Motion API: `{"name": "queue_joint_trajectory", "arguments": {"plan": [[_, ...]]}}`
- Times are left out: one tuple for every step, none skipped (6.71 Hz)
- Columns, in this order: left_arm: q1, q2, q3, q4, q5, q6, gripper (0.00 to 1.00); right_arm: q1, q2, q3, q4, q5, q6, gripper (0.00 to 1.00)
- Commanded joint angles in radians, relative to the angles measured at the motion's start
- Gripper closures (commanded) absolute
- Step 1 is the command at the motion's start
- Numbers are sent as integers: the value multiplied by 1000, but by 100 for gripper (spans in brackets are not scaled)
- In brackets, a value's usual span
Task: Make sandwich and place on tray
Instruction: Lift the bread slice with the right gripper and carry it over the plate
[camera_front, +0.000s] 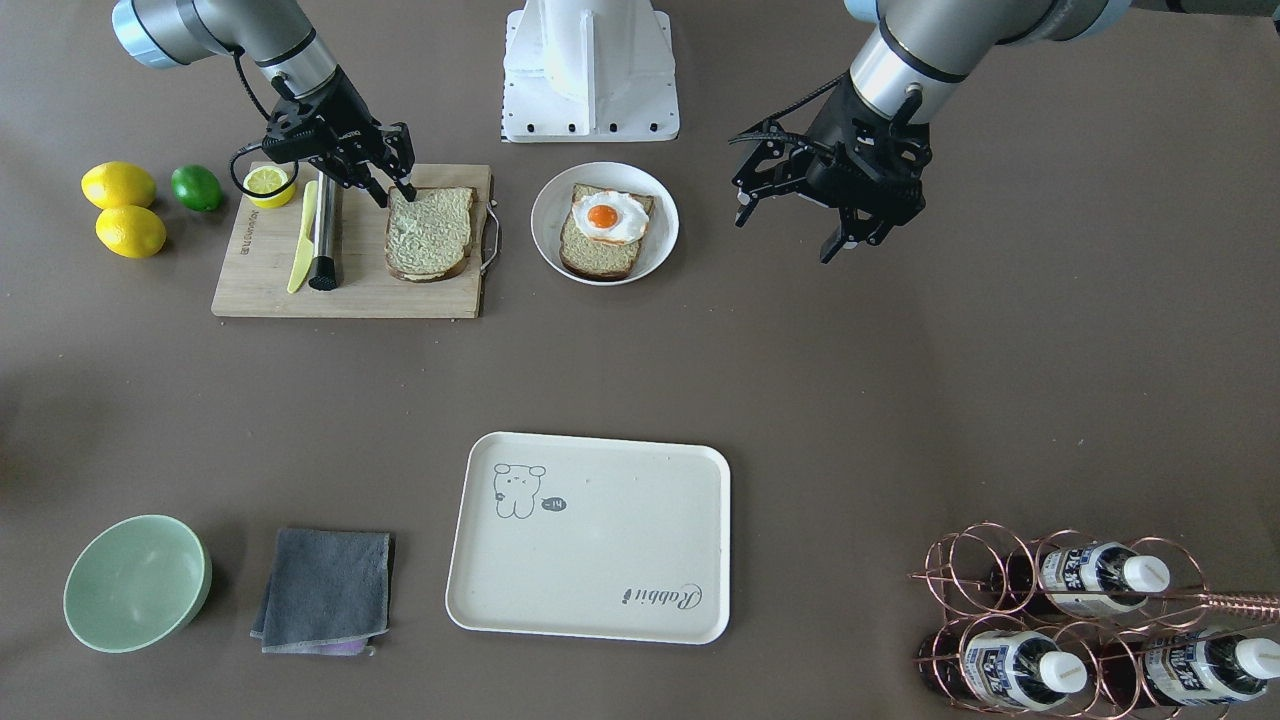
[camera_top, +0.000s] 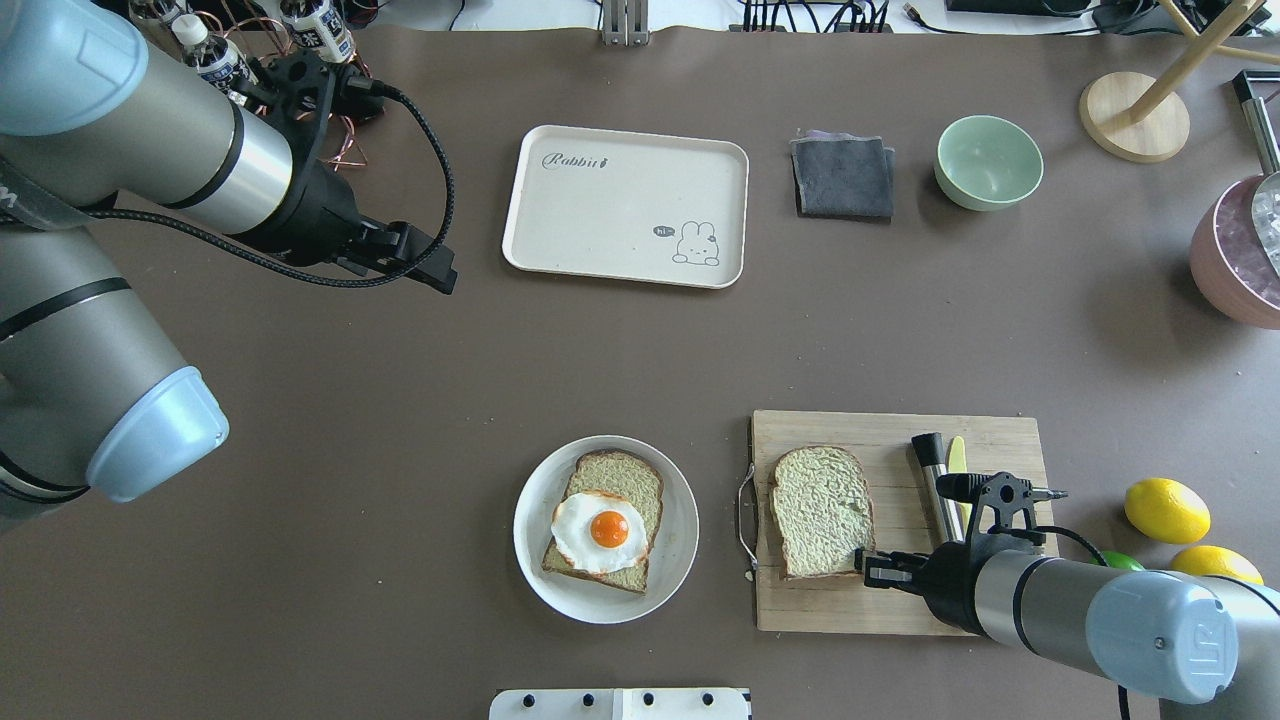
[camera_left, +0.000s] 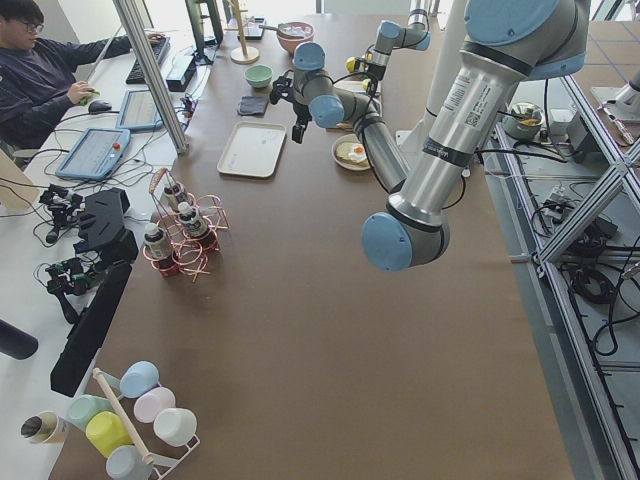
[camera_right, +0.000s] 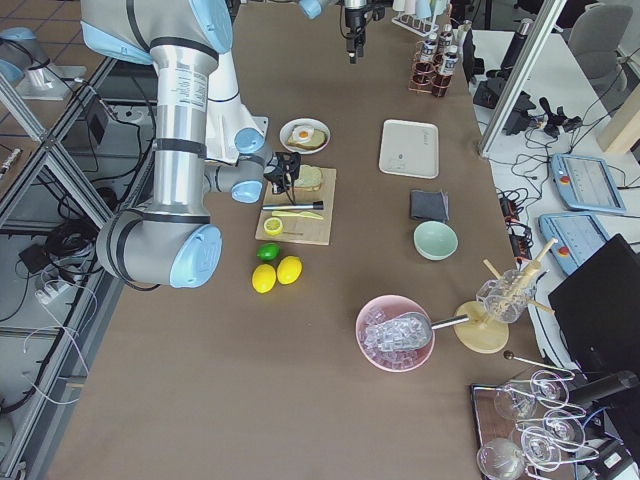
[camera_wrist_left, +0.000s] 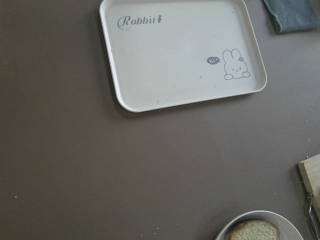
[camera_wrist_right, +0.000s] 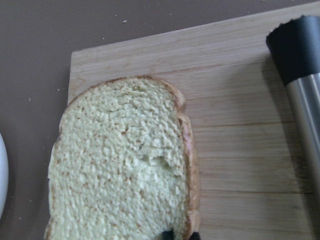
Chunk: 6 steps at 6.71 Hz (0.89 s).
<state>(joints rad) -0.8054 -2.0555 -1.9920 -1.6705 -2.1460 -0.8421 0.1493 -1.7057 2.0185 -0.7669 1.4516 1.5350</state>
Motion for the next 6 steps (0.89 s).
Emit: {"name": "queue_joint_trajectory", "arguments": {"plan": [[0, 0, -1, 0, 0, 0, 2, 12, -9, 47, -2, 4, 0, 100], [0, 0, -1, 0, 0, 0, 2, 32, -18, 77, -2, 22, 1, 100], [0, 0, -1, 0, -2, 0, 2, 53, -18, 101, -2, 47, 1, 100], [0, 0, -1, 0, -2, 0, 2, 53, -6, 106, -3, 47, 2, 100], [0, 0, -2, 0, -3, -2, 2, 53, 47, 109, -49, 46, 13, 100], [0, 0, -1, 0, -3, -2, 2, 53, 172, 111, -196, 40, 72, 100]]}}
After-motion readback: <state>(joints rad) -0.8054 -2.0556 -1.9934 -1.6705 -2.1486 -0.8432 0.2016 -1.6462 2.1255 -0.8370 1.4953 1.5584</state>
